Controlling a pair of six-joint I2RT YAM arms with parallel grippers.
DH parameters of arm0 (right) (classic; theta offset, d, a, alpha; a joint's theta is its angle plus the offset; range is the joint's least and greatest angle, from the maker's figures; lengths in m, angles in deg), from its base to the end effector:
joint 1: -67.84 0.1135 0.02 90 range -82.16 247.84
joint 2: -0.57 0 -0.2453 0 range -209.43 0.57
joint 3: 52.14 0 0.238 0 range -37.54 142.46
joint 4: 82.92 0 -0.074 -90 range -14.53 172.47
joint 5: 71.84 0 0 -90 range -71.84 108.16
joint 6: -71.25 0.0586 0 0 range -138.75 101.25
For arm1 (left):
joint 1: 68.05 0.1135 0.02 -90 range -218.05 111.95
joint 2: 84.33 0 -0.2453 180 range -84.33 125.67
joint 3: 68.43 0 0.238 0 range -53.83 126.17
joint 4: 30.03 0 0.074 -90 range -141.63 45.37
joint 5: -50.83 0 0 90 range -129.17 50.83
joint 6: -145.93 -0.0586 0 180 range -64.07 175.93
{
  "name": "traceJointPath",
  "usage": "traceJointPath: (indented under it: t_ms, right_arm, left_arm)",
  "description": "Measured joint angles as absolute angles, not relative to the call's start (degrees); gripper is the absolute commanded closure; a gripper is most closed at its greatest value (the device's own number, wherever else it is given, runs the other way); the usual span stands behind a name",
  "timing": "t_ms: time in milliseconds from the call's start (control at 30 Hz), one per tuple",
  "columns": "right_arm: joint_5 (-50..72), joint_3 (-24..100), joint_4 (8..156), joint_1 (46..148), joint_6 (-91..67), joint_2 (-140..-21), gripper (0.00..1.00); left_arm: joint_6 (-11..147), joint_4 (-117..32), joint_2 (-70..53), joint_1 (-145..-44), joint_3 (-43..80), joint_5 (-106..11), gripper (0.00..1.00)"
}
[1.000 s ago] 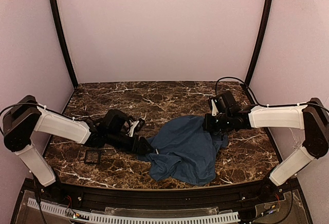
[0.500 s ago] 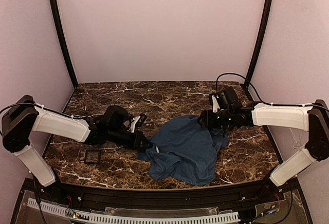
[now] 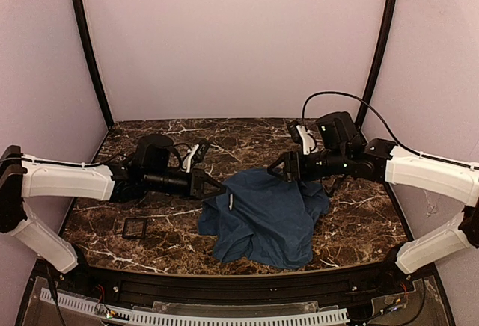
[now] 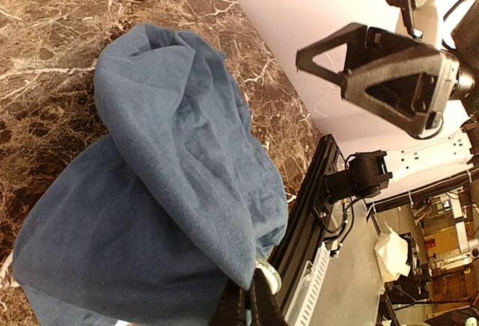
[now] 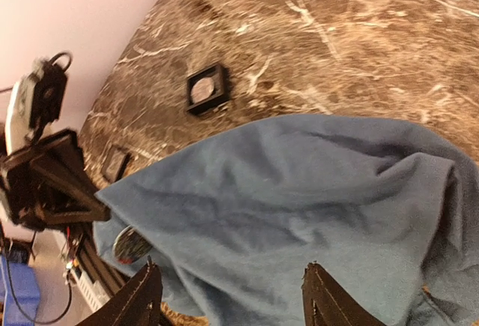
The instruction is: Remove the brooch from the garment
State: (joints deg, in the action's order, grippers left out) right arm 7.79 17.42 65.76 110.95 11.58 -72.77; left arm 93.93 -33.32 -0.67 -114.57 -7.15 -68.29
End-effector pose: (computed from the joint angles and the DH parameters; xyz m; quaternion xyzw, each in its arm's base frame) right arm 0.2081 0.2092 0.2571 -0.1398 0.8737 0.3388 0.3200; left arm 0.2035 -0.2560 0.2124 0.1943 0.8071 -0.5040 0.2382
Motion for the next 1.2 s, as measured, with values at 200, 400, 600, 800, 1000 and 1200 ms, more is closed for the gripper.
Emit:
traceJointPath:
  t_ms: [200, 400, 600, 800, 1000, 1200]
  right_arm:
    - [3.29, 18.45, 66.42, 118.30, 13.89, -74.30, 0.43]
    - [2.48, 19.28, 69.13, 122.78, 16.61, -77.76, 0.51]
    - [3.42, 21.94, 70.49, 124.57, 18.38, -82.63, 0.56]
    - [3.66, 24.44, 70.86, 125.38, 18.68, -85.73, 0.60]
    - [4.18, 26.05, 70.29, 126.10, 18.88, -89.36, 0.71]
    - [6.10, 26.29, 68.61, 126.49, 19.32, -90.17, 0.95]
  left_arm:
    - [94.95, -32.60, -0.80, -114.57, -7.11, -68.97, 0.99]
    - [95.46, -32.62, -0.80, -114.57, -7.04, -68.99, 0.99]
    - [95.63, -32.62, -0.80, -114.57, -7.04, -68.93, 0.99]
    - [95.63, -32.64, -0.80, -114.66, -7.04, -68.77, 0.99]
    - [95.65, -32.64, -0.80, -114.72, -7.04, -68.64, 0.99]
    - [95.61, -32.67, -0.80, -114.72, -7.04, -68.29, 0.99]
